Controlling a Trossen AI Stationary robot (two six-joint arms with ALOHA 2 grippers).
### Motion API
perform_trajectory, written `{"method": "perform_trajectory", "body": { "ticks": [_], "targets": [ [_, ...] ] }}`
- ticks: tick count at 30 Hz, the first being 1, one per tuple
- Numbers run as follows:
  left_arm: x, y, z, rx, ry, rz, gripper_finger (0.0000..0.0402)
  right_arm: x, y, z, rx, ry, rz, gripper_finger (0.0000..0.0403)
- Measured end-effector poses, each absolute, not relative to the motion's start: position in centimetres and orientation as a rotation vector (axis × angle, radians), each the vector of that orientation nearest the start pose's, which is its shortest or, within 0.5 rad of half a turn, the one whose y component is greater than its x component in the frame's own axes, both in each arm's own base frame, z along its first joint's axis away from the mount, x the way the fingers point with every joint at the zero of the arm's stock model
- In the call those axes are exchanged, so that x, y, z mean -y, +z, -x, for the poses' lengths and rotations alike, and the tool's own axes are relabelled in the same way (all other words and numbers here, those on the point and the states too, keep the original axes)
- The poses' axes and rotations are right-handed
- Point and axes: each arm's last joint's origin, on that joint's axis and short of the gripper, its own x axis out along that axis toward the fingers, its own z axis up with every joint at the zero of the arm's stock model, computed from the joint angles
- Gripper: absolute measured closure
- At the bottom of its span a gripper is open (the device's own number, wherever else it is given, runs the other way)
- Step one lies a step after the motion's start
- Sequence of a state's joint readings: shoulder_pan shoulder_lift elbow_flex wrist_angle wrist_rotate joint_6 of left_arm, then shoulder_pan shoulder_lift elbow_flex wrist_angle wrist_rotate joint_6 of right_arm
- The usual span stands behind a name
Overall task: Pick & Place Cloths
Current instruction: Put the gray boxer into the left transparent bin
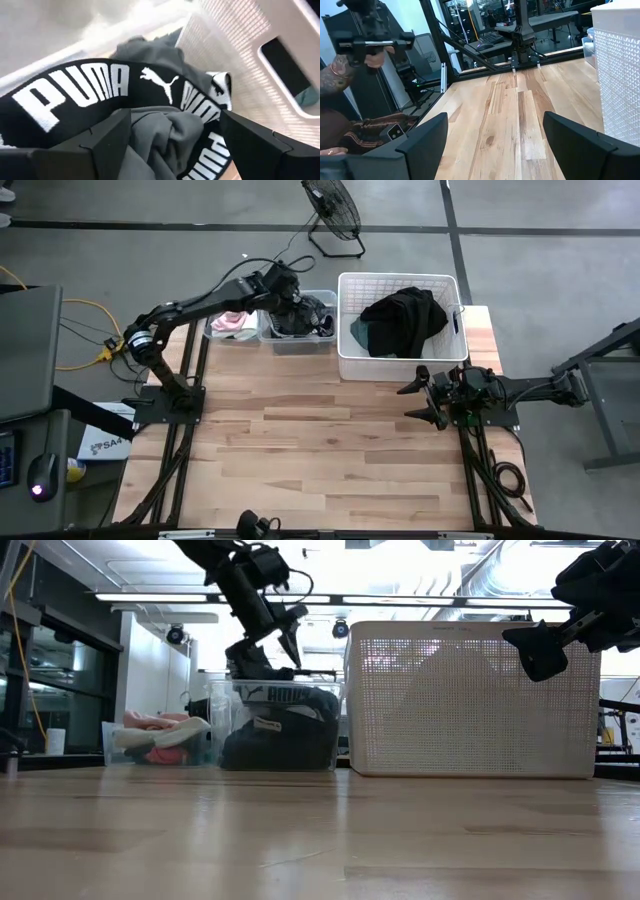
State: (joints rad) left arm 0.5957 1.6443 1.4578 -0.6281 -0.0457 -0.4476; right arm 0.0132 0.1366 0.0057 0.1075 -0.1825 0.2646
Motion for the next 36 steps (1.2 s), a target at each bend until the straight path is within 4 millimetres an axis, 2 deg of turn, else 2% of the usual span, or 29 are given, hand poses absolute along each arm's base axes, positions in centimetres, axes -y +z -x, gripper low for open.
{"method": "perform_trajectory", "body": {
  "ticks": [3,9,16,18,22,26,36],
  "targets": [
    [-19.9,31.7,-29.3,-0.626,0.75,0.637,0.0103,-0.7,16.5,-10.5,-0.049,0.191,-0.266,0.0085],
    [-19.8,32.3,-30.0,-0.572,0.561,0.653,0.0103,-0.7,16.5,-10.5,-0.049,0.191,-0.266,0.0085],
    [-20.7,33.1,-30.0,-0.476,0.46,0.669,0.0103,-0.7,16.5,-10.5,-0.049,0.191,-0.266,0.0085],
    [-20.9,33.2,-29.9,-0.469,0.462,0.671,0.0103,-0.7,16.5,-10.5,-0.049,0.192,-0.266,0.0085],
    [-21.1,33.1,-29.8,-0.473,0.576,0.605,0.0103,-0.7,16.5,-10.5,-0.049,0.191,-0.266,0.0085],
    [-21.1,33.6,-29.8,-0.457,0.548,0.513,0.0103,-0.7,16.5,-10.5,-0.049,0.192,-0.266,0.0085],
    [-20.9,33.3,-29.7,-0.515,0.473,0.447,0.0103,-0.7,16.5,-10.5,-0.049,0.191,-0.266,0.0085]
  ]
}}
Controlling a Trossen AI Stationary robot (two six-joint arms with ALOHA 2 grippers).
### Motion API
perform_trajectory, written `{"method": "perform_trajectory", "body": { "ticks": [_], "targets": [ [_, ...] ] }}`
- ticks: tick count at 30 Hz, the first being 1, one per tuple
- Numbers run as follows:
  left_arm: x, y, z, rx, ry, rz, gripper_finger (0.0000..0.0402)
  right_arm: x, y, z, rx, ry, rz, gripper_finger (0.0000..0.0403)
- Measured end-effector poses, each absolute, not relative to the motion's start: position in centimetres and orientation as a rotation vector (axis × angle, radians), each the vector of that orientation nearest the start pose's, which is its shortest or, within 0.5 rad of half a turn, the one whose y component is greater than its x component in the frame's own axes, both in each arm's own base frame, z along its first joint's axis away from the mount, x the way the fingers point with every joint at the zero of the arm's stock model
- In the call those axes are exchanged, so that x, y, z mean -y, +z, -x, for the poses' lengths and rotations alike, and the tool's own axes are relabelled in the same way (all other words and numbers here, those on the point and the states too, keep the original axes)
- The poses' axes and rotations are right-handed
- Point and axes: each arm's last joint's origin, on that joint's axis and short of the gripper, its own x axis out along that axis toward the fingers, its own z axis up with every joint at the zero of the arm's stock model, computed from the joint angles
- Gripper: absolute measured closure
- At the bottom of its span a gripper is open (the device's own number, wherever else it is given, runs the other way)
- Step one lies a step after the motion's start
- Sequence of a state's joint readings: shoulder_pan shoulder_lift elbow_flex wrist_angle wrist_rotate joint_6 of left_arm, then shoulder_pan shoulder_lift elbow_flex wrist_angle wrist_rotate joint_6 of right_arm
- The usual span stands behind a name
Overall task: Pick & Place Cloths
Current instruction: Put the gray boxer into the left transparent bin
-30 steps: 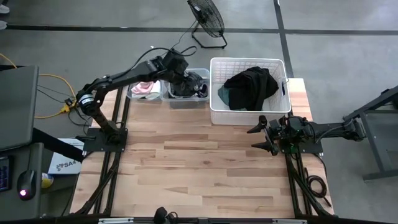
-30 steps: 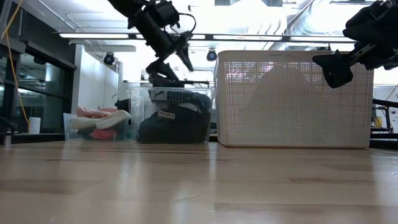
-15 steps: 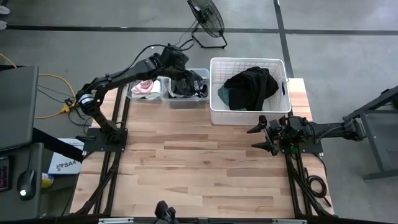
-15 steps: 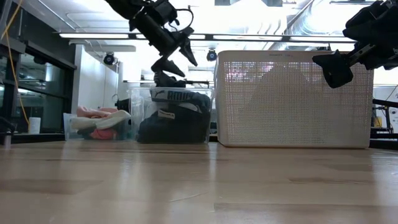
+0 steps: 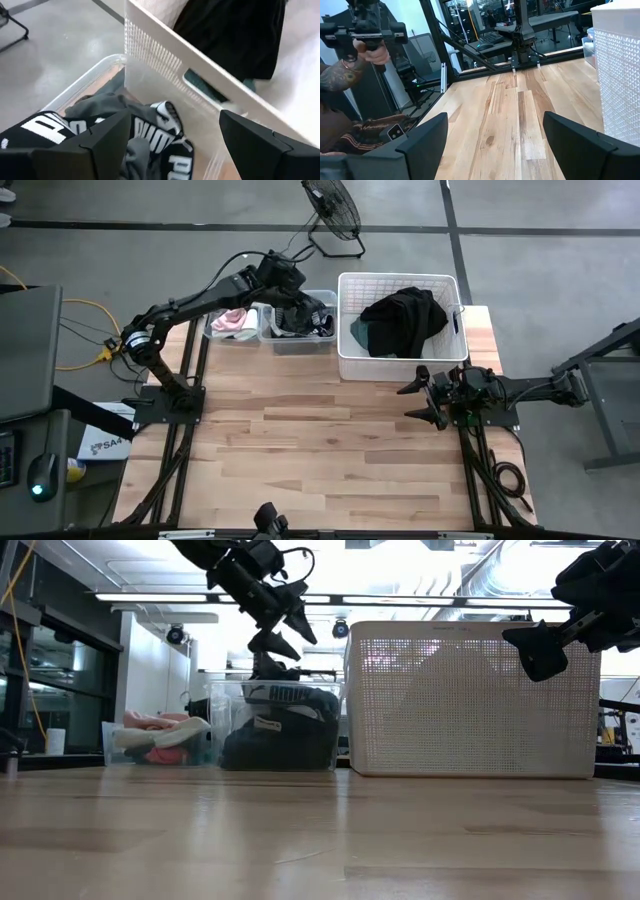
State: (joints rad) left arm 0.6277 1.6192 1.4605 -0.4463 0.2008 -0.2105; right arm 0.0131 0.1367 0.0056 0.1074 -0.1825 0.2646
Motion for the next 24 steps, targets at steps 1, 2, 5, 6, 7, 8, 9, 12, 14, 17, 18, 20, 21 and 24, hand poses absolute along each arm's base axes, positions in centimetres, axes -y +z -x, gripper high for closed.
{"method": "perform_trajectory", "body": {
  "ticks": [1,2,5,6,7,8,9,12,14,17,18,20,21,24],
  "targets": [
    [-20.83,33.23,-29.69,-0.529,0.466,0.425,0.0104,-0.66,16.47,-10.53,-0.049,0.191,-0.266,0.0085],
    [-20.82,33.19,-29.67,-0.539,0.46,0.405,0.0107,-0.66,16.48,-10.53,-0.049,0.191,-0.266,0.0085],
    [-20.79,33.09,-29.6,-0.553,0.464,0.399,0.0138,-0.66,16.48,-10.53,-0.049,0.191,-0.266,0.0085],
    [-20.8,33.1,-29.61,-0.552,0.464,0.398,0.0155,-0.67,16.46,-10.53,-0.05,0.192,-0.266,0.0085],
    [-20.8,33.1,-29.61,-0.552,0.464,0.398,0.0175,-0.66,16.48,-10.53,-0.049,0.192,-0.266,0.0085],
    [-20.8,33.1,-29.61,-0.552,0.465,0.399,0.0197,-0.66,16.48,-10.53,-0.049,0.192,-0.266,0.0085],
    [-20.8,33.09,-29.61,-0.552,0.466,0.402,0.0218,-0.66,16.47,-10.53,-0.049,0.191,-0.266,0.0085],
    [-20.77,33.1,-29.62,-0.55,0.456,0.406,0.0269,-0.66,16.48,-10.53,-0.049,0.191,-0.266,0.0085],
    [-20.66,33.1,-29.7,-0.553,0.441,0.395,0.0283,-0.66,16.48,-10.53,-0.049,0.192,-0.266,0.0085],
    [-20.51,33.13,-29.83,-0.552,0.439,0.382,0.0277,-0.66,16.48,-10.53,-0.049,0.192,-0.266,0.0085],
    [-20.51,33.17,-29.86,-0.548,0.437,0.381,0.027,-0.66,16.48,-10.53,-0.048,0.192,-0.266,0.0085],
    [-20.56,33.29,-29.86,-0.537,0.435,0.377,0.0249,-0.66,16.47,-10.53,-0.049,0.191,-0.266,0.0085],
    [-20.53,33.41,-29.79,-0.533,0.423,0.38,0.024,-0.66,16.47,-10.53,-0.049,0.192,-0.266,0.0085],
    [-20.27,33.9,-29.56,-0.515,0.384,0.381,0.0233,-0.66,16.47,-10.53,-0.049,0.191,-0.266,0.0085]
  ]
}}
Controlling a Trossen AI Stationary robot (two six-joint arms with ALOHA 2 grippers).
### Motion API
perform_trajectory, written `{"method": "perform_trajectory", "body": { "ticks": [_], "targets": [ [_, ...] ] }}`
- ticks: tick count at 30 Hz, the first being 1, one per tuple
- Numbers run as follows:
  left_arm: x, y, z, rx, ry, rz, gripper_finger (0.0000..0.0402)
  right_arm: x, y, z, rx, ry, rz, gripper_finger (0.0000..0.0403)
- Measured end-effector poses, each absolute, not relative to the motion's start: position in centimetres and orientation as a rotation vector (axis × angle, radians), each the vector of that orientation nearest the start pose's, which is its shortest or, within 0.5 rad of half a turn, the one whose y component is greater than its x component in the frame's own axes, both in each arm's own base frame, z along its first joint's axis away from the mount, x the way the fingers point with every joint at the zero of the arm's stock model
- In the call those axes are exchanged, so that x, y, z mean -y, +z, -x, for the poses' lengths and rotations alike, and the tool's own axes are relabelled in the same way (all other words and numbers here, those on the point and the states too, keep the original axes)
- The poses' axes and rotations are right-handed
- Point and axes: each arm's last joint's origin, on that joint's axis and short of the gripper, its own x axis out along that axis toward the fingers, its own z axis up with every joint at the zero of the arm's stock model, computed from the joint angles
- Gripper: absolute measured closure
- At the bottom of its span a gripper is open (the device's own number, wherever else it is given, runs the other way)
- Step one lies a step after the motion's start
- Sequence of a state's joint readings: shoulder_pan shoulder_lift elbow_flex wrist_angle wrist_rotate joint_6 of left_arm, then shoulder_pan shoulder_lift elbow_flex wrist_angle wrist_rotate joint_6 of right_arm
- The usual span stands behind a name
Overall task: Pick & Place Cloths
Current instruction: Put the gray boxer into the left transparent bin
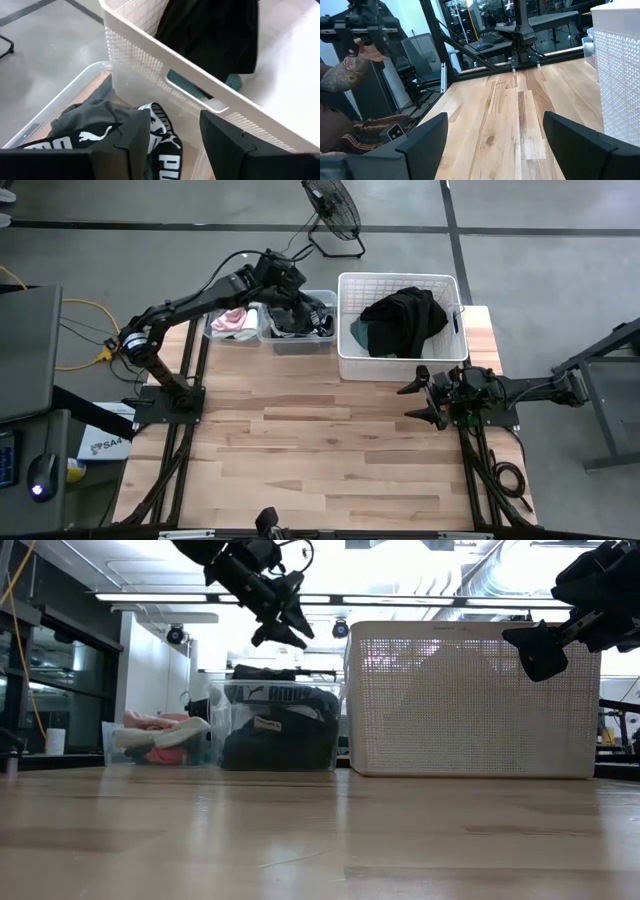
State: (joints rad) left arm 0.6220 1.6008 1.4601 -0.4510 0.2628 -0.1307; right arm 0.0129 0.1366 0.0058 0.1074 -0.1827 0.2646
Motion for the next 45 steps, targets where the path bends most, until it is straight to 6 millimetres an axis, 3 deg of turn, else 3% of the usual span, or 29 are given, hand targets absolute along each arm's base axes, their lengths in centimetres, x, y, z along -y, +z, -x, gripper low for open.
{"method": "perform_trajectory", "body": {
  "ticks": [4,7,10,12,14,18,21,26,32,37,45],
  "targets": [
    [-19.7,34.2,-29.4,-0.526,0.393,0.378,0.0262,-0.7,16.5,-10.5,-0.049,0.191,-0.266,0.0085],
    [-19.5,33.4,-28.6,-0.642,0.546,0.402,0.0295,-0.7,16.5,-10.5,-0.049,0.192,-0.266,0.0085],
    [-19.4,32.7,-27.8,-0.738,0.658,0.411,0.0339,-0.7,16.5,-10.5,-0.049,0.192,-0.266,0.0085],
    [-19.3,32.6,-27.8,-0.754,0.662,0.396,0.0378,-0.7,16.5,-10.5,-0.049,0.191,-0.266,0.0085],
    [-19.1,33.1,-27.7,-0.734,0.665,0.37,0.0393,-0.7,16.5,-10.5,-0.049,0.191,-0.266,0.0085],
    [-18.6,35.0,-26.4,-0.694,0.74,0.28,0.04,-0.7,16.5,-10.5,-0.049,0.192,-0.266,0.0085],
    [-18.2,35.4,-24.9,-0.763,0.896,0.226,0.04,-0.7,16.5,-10.5,-0.049,0.191,-0.266,0.0085],
    [-17.6,33.7,-23.5,-0.917,1.035,0.283,0.0401,-0.7,16.5,-10.5,-0.049,0.192,-0.266,0.0085],
    [-18.0,31.2,-24.2,-0.859,1.039,0.322,0.0401,-0.7,16.5,-10.5,-0.049,0.192,-0.266,0.0085],
    [-18.6,30.3,-25.4,-0.752,0.978,0.35,0.0401,-0.7,16.5,-10.5,-0.049,0.192,-0.266,0.0085],
    [-20.2,26.0,-28.1,-0.83,0.921,0.41,0.0401,-0.7,16.5,-10.5,-0.049,0.192,-0.266,0.0085]
  ]
}}
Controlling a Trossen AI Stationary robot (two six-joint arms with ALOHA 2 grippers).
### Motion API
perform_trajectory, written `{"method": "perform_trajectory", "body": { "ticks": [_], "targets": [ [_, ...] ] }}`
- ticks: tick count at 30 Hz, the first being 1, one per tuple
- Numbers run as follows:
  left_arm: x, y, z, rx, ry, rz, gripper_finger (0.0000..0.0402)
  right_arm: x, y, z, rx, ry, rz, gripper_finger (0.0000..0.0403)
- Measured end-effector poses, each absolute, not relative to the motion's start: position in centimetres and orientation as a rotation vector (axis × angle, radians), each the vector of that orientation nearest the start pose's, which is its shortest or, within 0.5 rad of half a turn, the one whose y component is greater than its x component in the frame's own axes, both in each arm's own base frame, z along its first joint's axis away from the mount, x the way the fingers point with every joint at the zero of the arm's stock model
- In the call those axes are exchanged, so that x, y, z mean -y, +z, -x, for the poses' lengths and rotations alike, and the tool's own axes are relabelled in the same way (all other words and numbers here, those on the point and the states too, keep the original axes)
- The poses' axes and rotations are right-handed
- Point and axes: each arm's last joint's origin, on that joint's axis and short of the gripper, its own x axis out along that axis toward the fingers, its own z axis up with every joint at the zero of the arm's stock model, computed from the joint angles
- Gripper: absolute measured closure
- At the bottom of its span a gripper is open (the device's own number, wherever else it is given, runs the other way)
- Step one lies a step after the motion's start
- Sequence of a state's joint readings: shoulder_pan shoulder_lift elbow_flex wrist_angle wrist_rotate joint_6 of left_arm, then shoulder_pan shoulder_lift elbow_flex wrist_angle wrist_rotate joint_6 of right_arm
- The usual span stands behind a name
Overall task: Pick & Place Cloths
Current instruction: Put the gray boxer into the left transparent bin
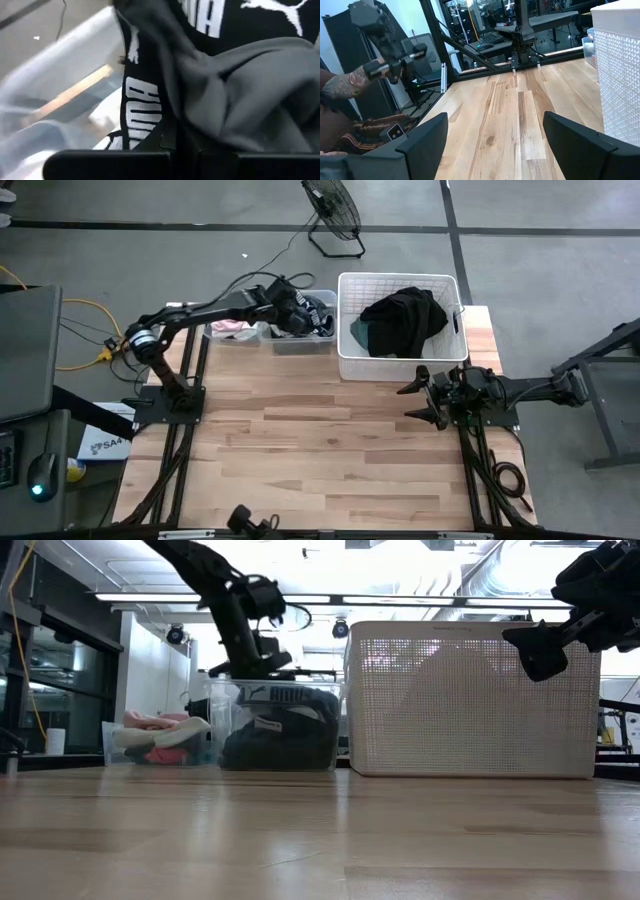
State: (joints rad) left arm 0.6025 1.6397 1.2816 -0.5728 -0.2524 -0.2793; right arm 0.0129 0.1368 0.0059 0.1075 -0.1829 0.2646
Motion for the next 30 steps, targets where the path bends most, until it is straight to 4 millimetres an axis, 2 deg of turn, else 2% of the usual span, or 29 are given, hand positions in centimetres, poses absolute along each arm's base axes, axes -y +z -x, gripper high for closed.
{"method": "perform_trajectory", "body": {
  "ticks": [7,14,19,22,30],
  "targets": [
    [-21.0,23.6,-29.5,-0.843,0.882,0.469,0.0401,-0.7,16.5,-10.5,-0.049,0.192,-0.266,0.0085],
    [-21.4,23.3,-29.5,-0.843,0.843,0.514,0.0401,-0.7,16.5,-10.5,-0.049,0.192,-0.266,0.0085],
    [-21.0,25.0,-28.6,-0.786,0.789,0.596,0.0401,-0.7,16.5,-10.5,-0.049,0.192,-0.266,0.0085],
    [-20.3,26.6,-28.1,-0.74,0.732,0.628,0.0401,-0.7,16.5,-10.5,-0.049,0.192,-0.266,0.0085],
    [-18.8,30.0,-27.0,-0.632,0.682,0.597,0.0401,-0.7,16.5,-10.5,-0.049,0.192,-0.266,0.0085]
  ]
}}
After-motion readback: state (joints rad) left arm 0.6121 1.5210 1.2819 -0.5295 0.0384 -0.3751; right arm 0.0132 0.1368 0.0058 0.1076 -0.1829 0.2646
